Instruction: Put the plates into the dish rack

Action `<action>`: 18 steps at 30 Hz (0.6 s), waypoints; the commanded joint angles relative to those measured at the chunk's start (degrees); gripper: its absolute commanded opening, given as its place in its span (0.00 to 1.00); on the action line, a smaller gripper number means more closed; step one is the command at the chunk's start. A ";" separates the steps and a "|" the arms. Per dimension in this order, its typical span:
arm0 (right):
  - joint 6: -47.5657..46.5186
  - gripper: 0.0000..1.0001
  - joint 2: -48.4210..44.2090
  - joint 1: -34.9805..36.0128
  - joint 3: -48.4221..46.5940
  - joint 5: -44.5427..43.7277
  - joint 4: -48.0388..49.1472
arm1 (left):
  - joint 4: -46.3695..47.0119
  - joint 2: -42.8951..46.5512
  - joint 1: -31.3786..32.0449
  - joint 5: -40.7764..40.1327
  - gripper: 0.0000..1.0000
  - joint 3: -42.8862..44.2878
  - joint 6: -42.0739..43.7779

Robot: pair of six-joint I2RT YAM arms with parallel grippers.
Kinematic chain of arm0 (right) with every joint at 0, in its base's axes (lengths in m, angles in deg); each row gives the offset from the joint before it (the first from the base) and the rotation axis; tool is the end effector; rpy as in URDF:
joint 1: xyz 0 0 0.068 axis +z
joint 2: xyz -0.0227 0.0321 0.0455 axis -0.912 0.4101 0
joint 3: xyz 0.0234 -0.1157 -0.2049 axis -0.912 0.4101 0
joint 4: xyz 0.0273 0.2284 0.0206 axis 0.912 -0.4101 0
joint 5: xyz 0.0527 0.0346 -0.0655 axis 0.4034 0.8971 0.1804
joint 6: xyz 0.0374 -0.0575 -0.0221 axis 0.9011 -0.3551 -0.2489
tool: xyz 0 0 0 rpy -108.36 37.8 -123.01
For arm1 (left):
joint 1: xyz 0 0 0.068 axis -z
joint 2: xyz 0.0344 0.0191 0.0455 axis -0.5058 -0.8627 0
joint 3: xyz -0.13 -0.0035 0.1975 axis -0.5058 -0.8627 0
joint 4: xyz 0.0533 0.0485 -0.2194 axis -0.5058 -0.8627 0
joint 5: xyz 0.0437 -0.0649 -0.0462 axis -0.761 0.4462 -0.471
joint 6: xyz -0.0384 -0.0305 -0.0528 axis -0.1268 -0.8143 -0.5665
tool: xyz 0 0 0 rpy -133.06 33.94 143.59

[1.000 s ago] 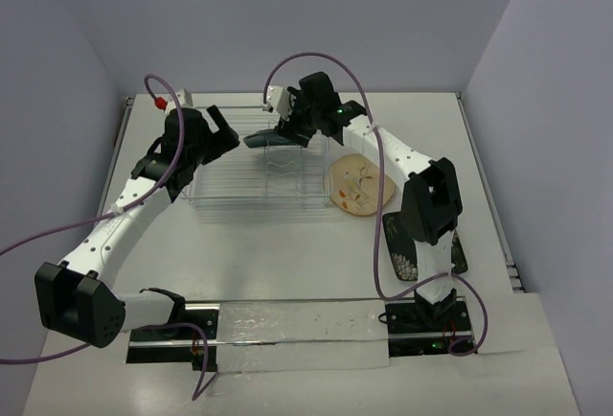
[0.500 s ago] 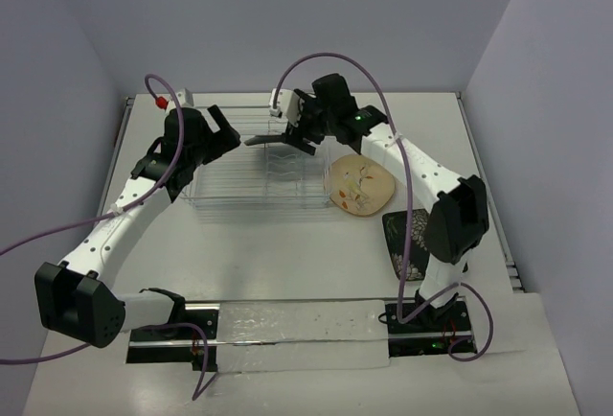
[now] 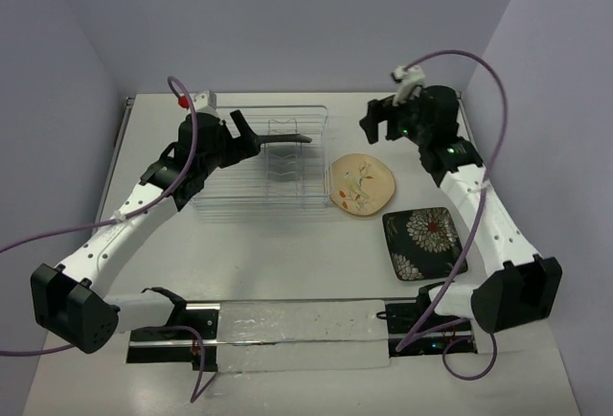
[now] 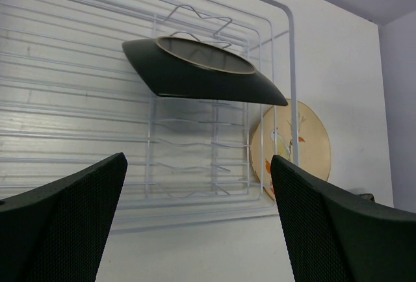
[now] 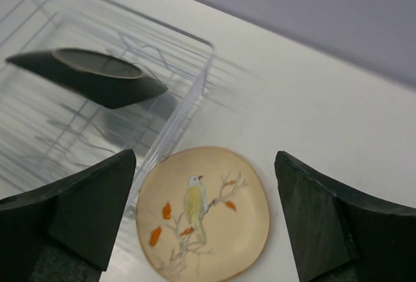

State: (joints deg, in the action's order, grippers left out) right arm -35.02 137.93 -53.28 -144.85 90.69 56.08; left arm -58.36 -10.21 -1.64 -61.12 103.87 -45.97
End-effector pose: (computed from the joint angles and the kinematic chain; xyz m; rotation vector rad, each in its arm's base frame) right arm 0.2849 0.0793 0.3392 -0.4894 1.7968 0.3217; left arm 0.2531 -0.1258 0.3035 -0.2929 2.0474 -0.5362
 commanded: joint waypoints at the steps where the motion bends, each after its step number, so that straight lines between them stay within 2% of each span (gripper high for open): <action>1: 24.20 0.99 -5.59 -10.26 9.45 0.99 1.57 | 3.28 -0.62 1.33 0.44 0.99 2.31 1.99; 4: 30.57 1.00 -4.14 -19.84 14.36 9.45 -0.45 | 3.62 -0.84 1.62 0.66 0.99 1.85 2.58; 6: 32.70 1.00 -2.83 -25.54 18.39 16.48 1.49 | 3.70 -0.88 1.76 1.03 0.99 1.63 3.09; 8: 33.45 1.00 -0.65 -26.91 22.71 20.55 4.99 | 3.95 -0.70 1.76 1.82 0.99 1.31 3.47; 15: 34.11 1.00 7.55 -27.26 25.50 18.10 7.68 | 3.62 -0.53 1.85 1.84 0.99 0.85 4.34; 18: 35.51 1.00 12.62 -27.27 26.23 23.61 12.31 | 3.36 -0.31 1.76 1.74 0.99 0.66 4.39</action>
State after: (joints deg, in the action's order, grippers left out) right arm -2.22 146.52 -80.51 -119.02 107.96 60.21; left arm -57.31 -10.88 -0.30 -60.20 103.85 -42.90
